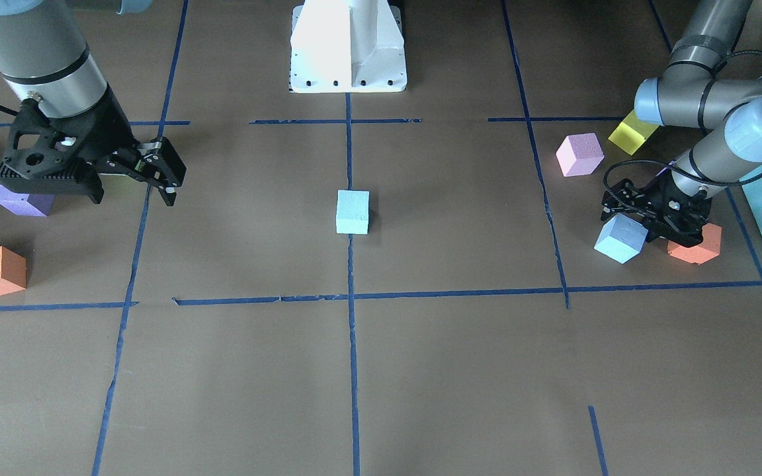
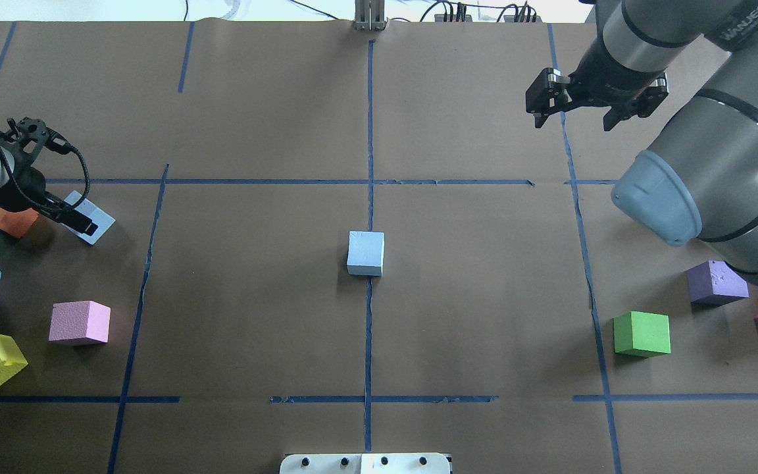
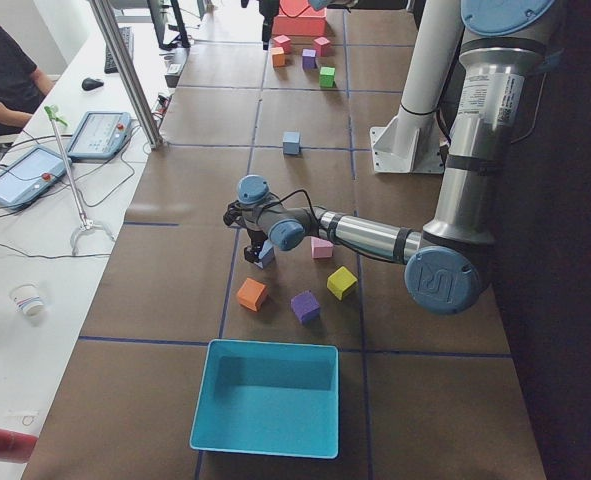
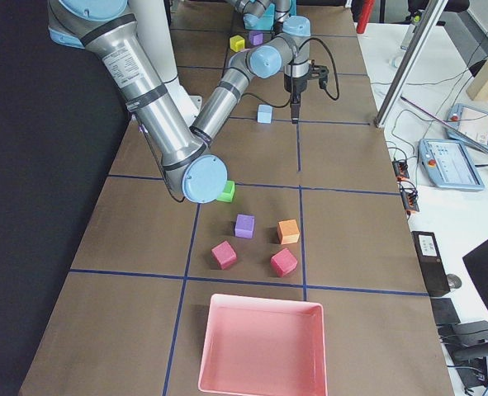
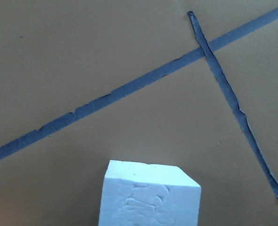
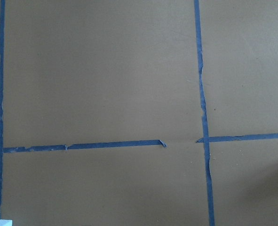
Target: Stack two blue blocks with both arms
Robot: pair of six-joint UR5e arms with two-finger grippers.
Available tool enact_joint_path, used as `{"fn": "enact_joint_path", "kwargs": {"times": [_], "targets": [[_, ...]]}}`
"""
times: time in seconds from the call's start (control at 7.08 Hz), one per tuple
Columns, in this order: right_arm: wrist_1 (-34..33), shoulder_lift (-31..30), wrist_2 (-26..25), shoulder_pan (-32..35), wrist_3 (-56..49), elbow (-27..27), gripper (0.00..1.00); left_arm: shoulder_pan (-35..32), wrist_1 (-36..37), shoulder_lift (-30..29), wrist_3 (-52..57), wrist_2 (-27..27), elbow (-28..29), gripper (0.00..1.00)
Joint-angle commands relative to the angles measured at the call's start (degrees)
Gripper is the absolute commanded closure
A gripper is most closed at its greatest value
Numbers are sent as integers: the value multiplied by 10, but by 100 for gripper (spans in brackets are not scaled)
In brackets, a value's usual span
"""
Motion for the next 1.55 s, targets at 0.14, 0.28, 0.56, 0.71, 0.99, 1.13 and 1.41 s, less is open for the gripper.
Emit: {"fn": "enact_joint_path", "kwargs": {"times": [0.14,0.28,0.56,0.71,0.99,1.13,1.41], "targets": [[0,-22,15,38,-70,-3,0,8,1,-8,0,6,11,11],[0,-27,15,45,-85,-4,0,7,1,-8,0,6,10,39],[0,-40,15,59,-122,-7,0,3,6,-6,-5,7,-14,92],[0,-51,18,74,-153,-8,0,-4,10,-6,-6,4,-27,95],[3,-106,71,129,-279,-17,0,-23,151,-51,-7,3,-80,95],[7,-128,95,161,-341,-39,0,-29,264,-103,-7,6,-111,95],[9,-186,122,228,-472,-73,0,-23,359,-178,-84,5,-143,95]]}}
